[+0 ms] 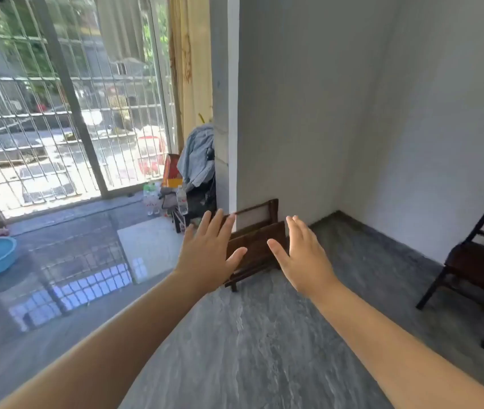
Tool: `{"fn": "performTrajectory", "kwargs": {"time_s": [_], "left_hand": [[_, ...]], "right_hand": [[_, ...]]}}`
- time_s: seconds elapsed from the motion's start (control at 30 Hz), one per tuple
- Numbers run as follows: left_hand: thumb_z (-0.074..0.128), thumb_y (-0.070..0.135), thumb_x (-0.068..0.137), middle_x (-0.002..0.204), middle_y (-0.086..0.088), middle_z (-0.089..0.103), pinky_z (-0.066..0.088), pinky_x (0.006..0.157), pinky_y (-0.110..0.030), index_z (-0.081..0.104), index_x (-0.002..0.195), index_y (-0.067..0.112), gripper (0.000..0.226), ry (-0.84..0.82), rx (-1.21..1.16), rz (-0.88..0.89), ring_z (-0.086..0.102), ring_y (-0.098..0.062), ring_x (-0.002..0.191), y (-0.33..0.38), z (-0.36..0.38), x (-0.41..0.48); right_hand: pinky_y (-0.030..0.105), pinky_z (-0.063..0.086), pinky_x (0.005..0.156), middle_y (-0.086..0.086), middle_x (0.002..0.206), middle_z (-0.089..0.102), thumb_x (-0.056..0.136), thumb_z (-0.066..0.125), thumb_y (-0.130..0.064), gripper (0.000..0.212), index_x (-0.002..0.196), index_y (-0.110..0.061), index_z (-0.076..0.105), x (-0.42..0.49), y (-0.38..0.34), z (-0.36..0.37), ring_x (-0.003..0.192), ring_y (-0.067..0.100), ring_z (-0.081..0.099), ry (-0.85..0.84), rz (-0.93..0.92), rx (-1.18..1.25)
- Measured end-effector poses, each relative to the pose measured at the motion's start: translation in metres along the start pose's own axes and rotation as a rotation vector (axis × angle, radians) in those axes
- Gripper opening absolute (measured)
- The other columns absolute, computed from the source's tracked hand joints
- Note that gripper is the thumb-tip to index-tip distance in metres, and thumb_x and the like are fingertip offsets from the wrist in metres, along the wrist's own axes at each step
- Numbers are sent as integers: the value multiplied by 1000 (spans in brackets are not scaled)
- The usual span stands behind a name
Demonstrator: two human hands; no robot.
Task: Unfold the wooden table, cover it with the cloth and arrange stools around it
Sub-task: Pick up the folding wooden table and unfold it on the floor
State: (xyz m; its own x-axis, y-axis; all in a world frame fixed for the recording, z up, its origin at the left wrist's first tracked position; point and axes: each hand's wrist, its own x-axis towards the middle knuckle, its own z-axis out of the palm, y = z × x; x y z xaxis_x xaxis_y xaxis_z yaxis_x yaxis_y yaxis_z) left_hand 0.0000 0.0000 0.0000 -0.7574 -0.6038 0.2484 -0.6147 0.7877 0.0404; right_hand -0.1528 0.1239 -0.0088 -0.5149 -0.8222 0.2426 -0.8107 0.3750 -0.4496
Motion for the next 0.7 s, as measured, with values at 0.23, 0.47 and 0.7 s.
{"fn": "performTrajectory", "kwargs": {"time_s": [0.23, 0.47, 0.7], "left_hand": [[17, 62, 92, 160, -3, -2, 9, 117, -50, -2, 151, 25, 72, -134, 32, -5, -3, -25, 146, -45, 82, 97], [17, 63, 93, 160, -3, -5, 4, 117, -48, -4, 150, 24, 73, -227, 5, -49, -6, -25, 146, -67, 160, 202], [19, 64, 92, 160, -2, 0, 8, 118, -49, 1, 151, 24, 74, -292, 13, -154, -1, -25, 146, -90, 252, 351]], "right_hand": [[36, 23, 115, 2, 160, 13, 94, 33, -58, 74, 152, -17, 13, 97, 38, 69, 146, 18, 13, -65, 137, 26], [38, 23, 116, 7, 158, 18, 95, 39, -52, 72, 151, -13, 17, 212, 106, 124, 146, 22, 16, -121, 181, 68], [39, 26, 114, 8, 157, 20, 95, 42, -49, 71, 150, -11, 18, 383, 183, 193, 145, 25, 19, -225, 189, 100]]}}
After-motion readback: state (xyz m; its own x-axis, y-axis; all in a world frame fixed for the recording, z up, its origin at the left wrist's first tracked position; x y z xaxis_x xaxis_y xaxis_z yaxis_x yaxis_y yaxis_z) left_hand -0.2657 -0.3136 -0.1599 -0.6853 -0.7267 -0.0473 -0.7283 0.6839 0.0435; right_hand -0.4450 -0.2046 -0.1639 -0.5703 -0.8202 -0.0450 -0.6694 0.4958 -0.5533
